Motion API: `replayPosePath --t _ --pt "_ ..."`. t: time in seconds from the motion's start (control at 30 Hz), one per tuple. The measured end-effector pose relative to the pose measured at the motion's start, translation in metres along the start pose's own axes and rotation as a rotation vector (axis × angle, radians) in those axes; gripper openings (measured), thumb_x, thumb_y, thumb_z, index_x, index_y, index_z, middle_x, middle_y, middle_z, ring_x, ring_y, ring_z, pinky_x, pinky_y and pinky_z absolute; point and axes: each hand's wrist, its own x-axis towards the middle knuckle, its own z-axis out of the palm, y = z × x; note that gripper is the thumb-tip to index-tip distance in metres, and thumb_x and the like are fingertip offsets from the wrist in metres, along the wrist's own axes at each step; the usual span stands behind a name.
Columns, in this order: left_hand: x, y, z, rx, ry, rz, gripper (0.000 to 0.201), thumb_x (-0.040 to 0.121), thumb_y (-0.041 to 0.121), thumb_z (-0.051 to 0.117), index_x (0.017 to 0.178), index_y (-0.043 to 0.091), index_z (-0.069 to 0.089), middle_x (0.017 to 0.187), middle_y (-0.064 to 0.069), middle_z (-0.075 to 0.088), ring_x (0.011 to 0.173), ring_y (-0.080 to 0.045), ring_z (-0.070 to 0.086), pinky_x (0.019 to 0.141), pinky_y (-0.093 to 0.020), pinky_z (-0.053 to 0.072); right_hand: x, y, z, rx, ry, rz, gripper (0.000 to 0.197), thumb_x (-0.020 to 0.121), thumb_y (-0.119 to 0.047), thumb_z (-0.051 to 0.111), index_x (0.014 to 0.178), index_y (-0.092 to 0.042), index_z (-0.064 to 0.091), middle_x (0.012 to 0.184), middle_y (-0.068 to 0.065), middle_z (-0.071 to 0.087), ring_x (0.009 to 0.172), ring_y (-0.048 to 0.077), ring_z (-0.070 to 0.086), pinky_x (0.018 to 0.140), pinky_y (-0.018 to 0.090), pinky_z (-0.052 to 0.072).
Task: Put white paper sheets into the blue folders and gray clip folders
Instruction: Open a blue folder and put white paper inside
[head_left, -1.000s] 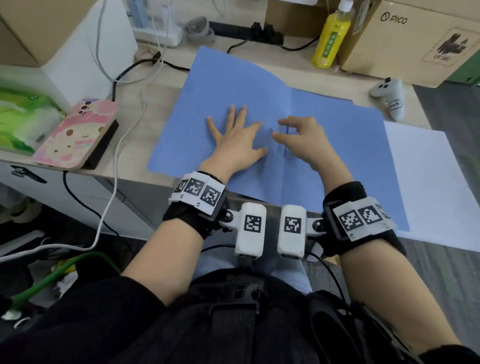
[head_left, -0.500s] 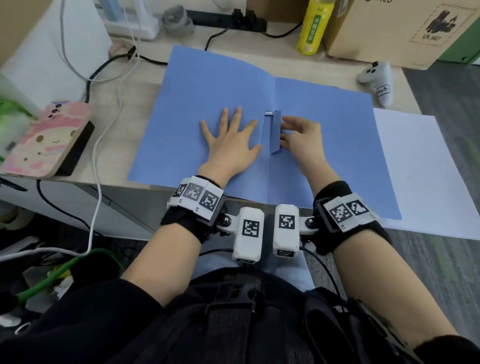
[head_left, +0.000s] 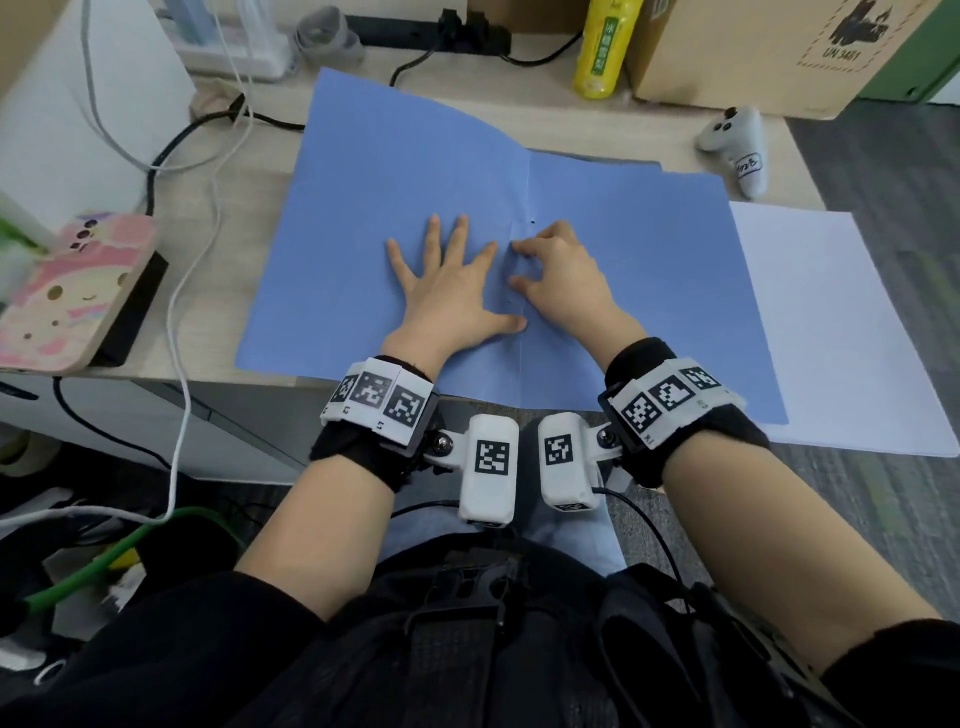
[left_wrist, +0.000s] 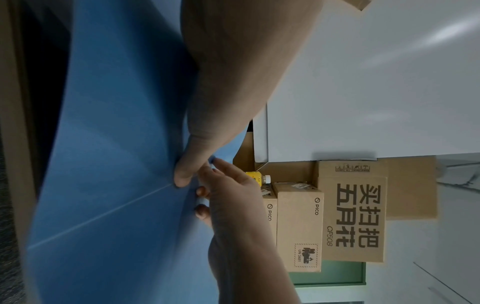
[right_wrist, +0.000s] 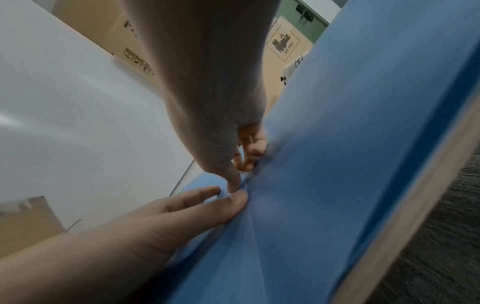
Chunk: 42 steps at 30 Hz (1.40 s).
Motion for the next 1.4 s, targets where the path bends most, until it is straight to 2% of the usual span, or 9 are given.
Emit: replayPosePath --t 0.2,0.4,0.5,0.63,0.83,1.03,1.2,1.27,1.4 --pt "0.006 0.021 -0.009 -0.004 -0.023 -0.023 0.094 0.074 0.055 0.066 0.148 0.023 0.018 0.16 -0.009 -0.007 0.146 -0.03 -0.017 0.108 -0.068 -0.01 -0.003 0.005 -0.016 0.094 -0.071 -0.046 0.041 0.09 -0.019 0.058 0.131 -0.016 0.054 0.128 0.009 0.042 0.1 0.024 0.054 0.09 0.037 0.047" --pt "0.018 0.061 -0.012 0.021 0.049 0.079 0.083 0.084 0.058 0.052 0.147 0.014 0.022 0.159 -0.015 -0.001 0.145 -0.03 -0.021 0.108 -0.064 -0.015 -0.015 0.032 -0.051 0.312 -0.038 -0.047 0.03 0.09 -0.014 0.054 0.118 -0.009 0.063 0.11 0.002 0.066 0.062 0.015 0.06 0.049 0.02 0.05" --pt "0.025 0.084 -0.005 0.029 0.019 0.127 0.08 0.086 0.057 0.049 0.147 0.014 0.022 0.159 -0.016 -0.001 0.145 -0.03 -0.022 0.108 -0.063 -0.017 -0.026 0.056 -0.065 0.349 0.151 -0.001 0.016 0.088 -0.016 0.057 0.089 -0.005 0.069 0.084 0.009 0.071 0.046 0.002 0.056 0.044 0.013 0.043" --pt "0.03 0.117 0.006 -0.005 -0.013 0.21 0.071 0.088 0.047 0.052 0.145 0.013 0.027 0.159 -0.015 0.002 0.145 -0.03 -0.021 0.111 -0.059 -0.017 -0.04 0.093 -0.079 0.334 0.457 0.155 0.033 0.085 -0.03 0.056 0.072 -0.001 0.066 0.061 0.01 0.064 0.06 0.028 0.062 0.06 0.036 0.051" --pt "0.035 0.181 0.03 -0.043 -0.085 0.415 0.062 0.09 0.041 0.053 0.142 0.013 0.036 0.159 -0.008 0.013 0.147 -0.027 -0.013 0.115 -0.054 -0.011 -0.073 0.151 -0.098 0.103 0.646 0.4 0.026 0.088 -0.03 0.051 0.084 -0.01 0.066 0.084 0.006 0.068 0.084 0.029 0.06 0.065 0.03 0.04" --pt "0.034 0.229 0.052 -0.014 -0.116 0.612 0.042 0.094 0.032 0.048 0.132 0.015 0.051 0.155 -0.001 0.028 0.148 -0.024 -0.009 0.113 -0.058 -0.011 -0.101 0.204 -0.102 -0.155 0.486 0.517 0.046 0.09 -0.029 0.053 0.131 -0.007 0.05 0.137 0.014 0.047 0.13 0.032 0.036 0.099 0.043 0.037" --pt "0.038 0.251 0.065 -0.001 -0.167 0.638 0.035 0.093 0.027 0.048 0.125 0.014 0.055 0.14 -0.001 0.048 0.144 -0.021 0.021 0.114 -0.058 -0.003 -0.11 0.225 -0.106 -0.153 0.331 0.753 0.086 0.09 -0.05 0.051 0.148 0.0 0.013 0.158 0.016 0.01 0.147 0.034 0.0 0.115 0.058 0.008" --pt "0.041 0.253 0.069 -0.04 -0.154 0.608 0.03 0.09 0.023 0.049 0.116 0.012 0.058 0.131 -0.002 0.053 0.129 -0.022 0.042 0.114 -0.053 0.004 -0.111 0.231 -0.108 -0.053 0.317 0.788 0.093 0.087 -0.055 0.053 0.148 0.001 0.01 0.158 0.016 0.012 0.147 0.033 0.004 0.115 0.057 0.011" --pt "0.046 0.255 0.073 -0.076 -0.087 0.579 0.028 0.087 0.024 0.054 0.111 0.011 0.061 0.119 -0.002 0.059 0.113 -0.025 0.053 0.113 -0.044 0.016 -0.112 0.235 -0.108 0.057 0.422 0.75 0.077 0.081 -0.051 0.063 0.132 0.0 0.037 0.14 0.016 0.041 0.133 0.033 0.035 0.105 0.05 0.031"
